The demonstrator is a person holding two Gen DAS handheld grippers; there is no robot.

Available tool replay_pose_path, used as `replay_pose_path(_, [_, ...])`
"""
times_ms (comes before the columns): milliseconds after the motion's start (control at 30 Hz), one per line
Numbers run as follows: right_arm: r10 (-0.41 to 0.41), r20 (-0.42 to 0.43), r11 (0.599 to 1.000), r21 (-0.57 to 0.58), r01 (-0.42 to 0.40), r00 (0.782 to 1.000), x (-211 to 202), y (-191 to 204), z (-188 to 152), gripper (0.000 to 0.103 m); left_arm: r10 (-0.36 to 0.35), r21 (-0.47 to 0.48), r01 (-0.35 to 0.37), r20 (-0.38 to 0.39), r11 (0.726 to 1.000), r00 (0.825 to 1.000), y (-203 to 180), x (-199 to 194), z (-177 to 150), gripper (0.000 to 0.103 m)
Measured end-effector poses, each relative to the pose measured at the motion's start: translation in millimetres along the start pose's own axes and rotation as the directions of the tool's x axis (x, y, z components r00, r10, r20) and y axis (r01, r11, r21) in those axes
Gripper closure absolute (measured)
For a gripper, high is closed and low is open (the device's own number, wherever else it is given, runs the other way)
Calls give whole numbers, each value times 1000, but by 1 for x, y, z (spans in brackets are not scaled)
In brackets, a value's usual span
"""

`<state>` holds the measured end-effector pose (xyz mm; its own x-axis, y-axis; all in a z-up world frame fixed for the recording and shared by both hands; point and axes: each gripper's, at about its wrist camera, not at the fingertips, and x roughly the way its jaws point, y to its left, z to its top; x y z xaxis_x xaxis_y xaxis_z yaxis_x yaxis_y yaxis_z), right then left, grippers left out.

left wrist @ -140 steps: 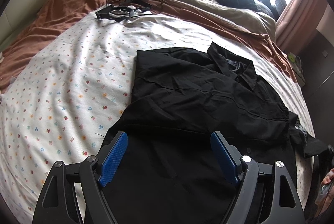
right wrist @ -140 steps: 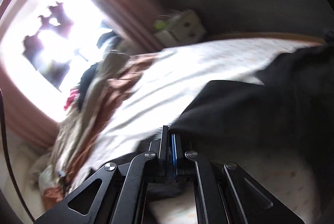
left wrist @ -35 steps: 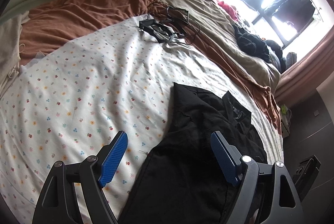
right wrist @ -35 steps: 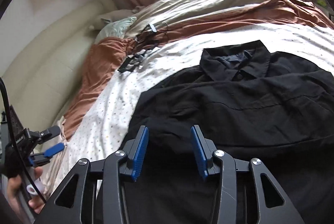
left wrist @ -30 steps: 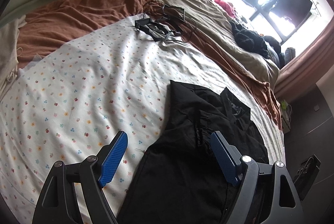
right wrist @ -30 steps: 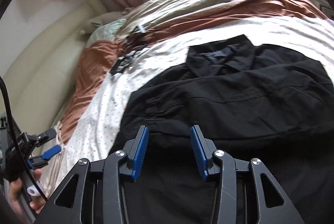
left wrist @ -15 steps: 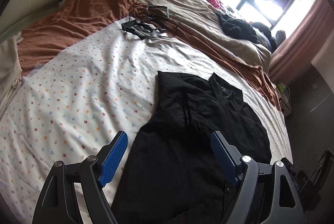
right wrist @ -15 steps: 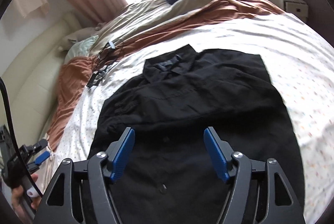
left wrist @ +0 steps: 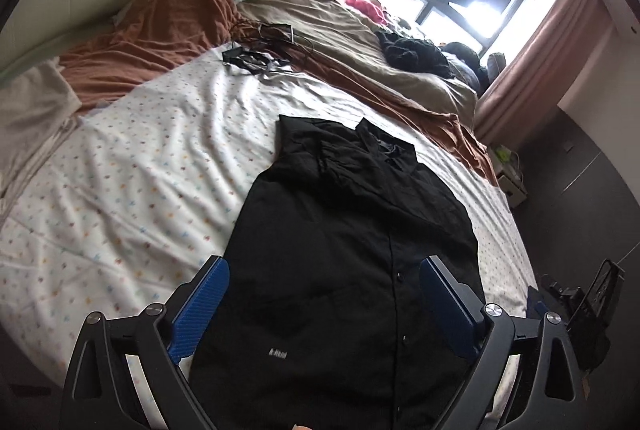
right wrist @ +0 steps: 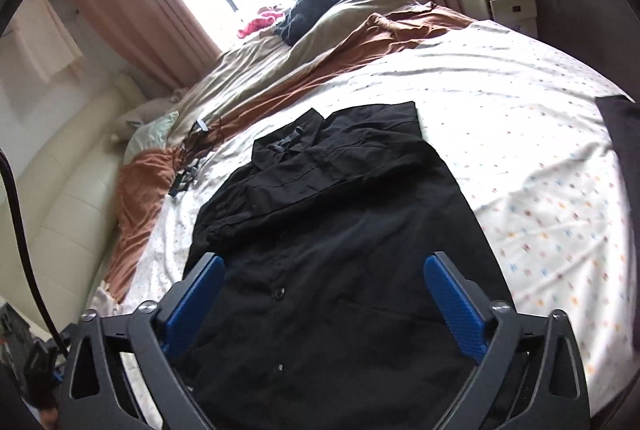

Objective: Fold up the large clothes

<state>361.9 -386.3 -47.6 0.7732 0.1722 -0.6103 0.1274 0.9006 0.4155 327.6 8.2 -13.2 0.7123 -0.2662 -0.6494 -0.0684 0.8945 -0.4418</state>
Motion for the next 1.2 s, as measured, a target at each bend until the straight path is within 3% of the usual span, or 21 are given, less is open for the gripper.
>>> replay_pose_path(233, [18,67,999,38,-20,998,-54,-14,-29,0,31,4,-31,44,1000,999,23,-49,-28,6])
replay_pose_path(600, [8,110,997,70,-16,994,-109,-50,-72,0,56,-26,-54,65,998,996,67,-79,-71,2])
replay_pose_path(767, [49,84,994,93,-57,995,-113,-79,-91,0,53,-33,-52,44,998,998,87,-77,-89,2])
replay_pose_path(1000, [17,28,989,145,-21,999,-108,-136,-122,0,31,-51,-33,-44,998,999,109,-55,-120,4])
replay_pose_path(1100, [25,-9,984,175,-23,1000,-102,-159,-138,1,32,-64,-37,-76,997,997,117,-44,-132,11])
replay_pose_path(1167, [29,-40,978,206,-20,999,-95,-173,-148,6,17,-82,-25,-100,996,995,122,-36,-140,20])
replay_pose_path(1200, [39,-55,974,224,-26,998,-92,-180,-153,14,-4,-92,-6,-111,996,994,123,-32,-144,22])
